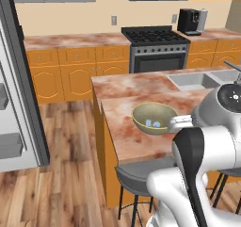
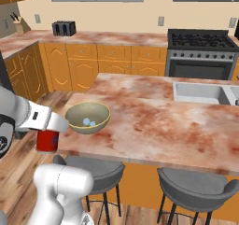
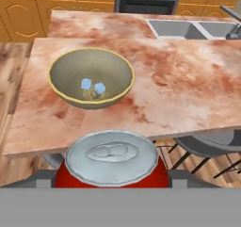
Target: Open the fridge, grab two sodas, and place both sodas inside the bowl with ice on the dining counter.
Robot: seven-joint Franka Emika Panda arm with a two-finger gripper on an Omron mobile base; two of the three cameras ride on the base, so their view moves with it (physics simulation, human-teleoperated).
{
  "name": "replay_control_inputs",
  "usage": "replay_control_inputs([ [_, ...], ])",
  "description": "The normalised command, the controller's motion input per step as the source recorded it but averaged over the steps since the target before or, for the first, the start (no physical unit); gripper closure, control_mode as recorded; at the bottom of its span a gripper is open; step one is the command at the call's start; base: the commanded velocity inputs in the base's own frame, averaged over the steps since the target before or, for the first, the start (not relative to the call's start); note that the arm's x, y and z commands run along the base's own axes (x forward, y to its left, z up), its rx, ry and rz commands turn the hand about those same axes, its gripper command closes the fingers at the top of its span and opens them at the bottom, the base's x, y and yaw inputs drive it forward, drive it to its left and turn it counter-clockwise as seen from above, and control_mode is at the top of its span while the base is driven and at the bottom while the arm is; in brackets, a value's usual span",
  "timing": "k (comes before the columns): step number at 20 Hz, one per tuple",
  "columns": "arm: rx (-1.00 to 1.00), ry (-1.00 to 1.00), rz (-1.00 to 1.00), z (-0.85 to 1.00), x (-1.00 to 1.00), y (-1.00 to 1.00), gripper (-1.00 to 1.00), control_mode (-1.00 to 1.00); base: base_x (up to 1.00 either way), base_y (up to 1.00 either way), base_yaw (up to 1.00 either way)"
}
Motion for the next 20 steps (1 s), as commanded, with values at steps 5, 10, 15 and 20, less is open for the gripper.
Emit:
replay_control_inputs([
  [5,0.0,0.23,-0.06,-0.04,0.99,0.0,1.0,-1.0,0.0,0.0,0.0],
  [10,0.0,0.35,0.03,0.0,1.0,0.0,1.0,-1.0,0.0,0.0,0.0],
  [15,-0.08,0.36,0.16,-0.2,0.93,0.0,1.0,-1.0,0.0,0.0,0.0],
  [20,-0.09,0.18,0.27,-0.45,0.73,0.0,1.0,-1.0,0.0,0.0,0.0],
])
